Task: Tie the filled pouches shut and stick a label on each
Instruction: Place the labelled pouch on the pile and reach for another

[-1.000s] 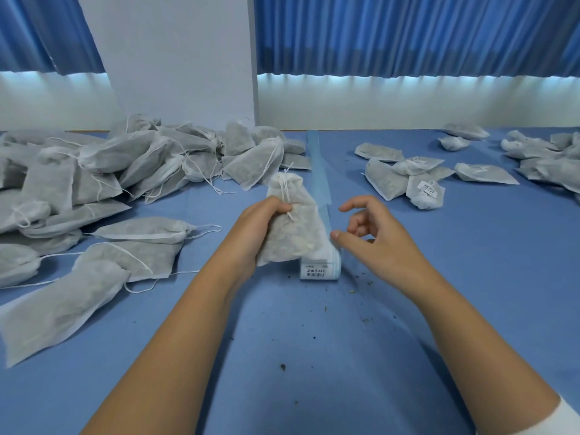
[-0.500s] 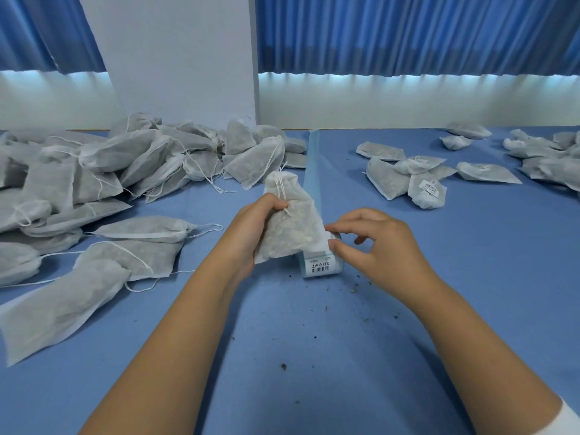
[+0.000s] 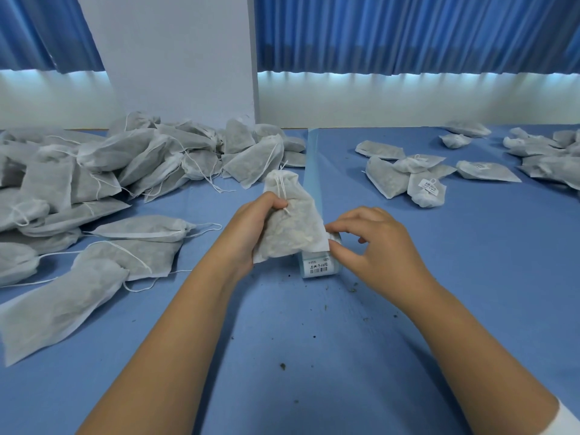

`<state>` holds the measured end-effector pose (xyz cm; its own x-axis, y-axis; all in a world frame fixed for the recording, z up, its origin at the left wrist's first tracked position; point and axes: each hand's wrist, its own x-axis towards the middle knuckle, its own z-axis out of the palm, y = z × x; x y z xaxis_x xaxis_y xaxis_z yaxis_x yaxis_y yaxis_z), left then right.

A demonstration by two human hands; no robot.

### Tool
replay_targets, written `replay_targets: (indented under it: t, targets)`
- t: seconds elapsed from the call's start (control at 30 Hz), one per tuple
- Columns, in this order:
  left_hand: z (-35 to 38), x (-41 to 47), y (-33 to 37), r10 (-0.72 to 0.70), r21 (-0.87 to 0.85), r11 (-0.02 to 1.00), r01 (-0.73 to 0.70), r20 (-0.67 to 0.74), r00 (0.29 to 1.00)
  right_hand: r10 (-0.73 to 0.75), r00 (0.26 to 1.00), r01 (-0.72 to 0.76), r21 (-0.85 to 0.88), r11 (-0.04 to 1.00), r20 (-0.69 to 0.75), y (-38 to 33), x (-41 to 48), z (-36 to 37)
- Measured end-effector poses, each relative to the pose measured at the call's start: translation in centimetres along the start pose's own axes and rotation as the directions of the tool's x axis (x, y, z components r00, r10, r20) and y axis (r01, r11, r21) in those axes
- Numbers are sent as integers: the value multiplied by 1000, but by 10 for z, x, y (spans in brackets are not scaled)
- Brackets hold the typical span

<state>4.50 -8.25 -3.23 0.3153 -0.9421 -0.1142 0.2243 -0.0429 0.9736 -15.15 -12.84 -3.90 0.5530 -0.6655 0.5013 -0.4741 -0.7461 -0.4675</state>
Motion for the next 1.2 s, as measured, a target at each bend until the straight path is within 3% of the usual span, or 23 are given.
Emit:
replay_targets:
  t: [0.27,0.53,0.8,1.2]
  targets:
    - [1,-1,1,-6,-49,999,6,5,1000,-86,991,72,-136,988,-102,-10,-4,-1]
    - [1,-1,1,-12,-76,997,12,1,1000,-46,999,46,-103,994,4,-9,-3,-1]
    - [1,-2,2,-18,-47,999,18,-6,1000,-33,999,29,-97,995,-40,-12,-4,-2]
    - [1,-3,3,-34,-41,999,34,-7,999,-129,983,111,-137,984,-133,-15,-5,-1]
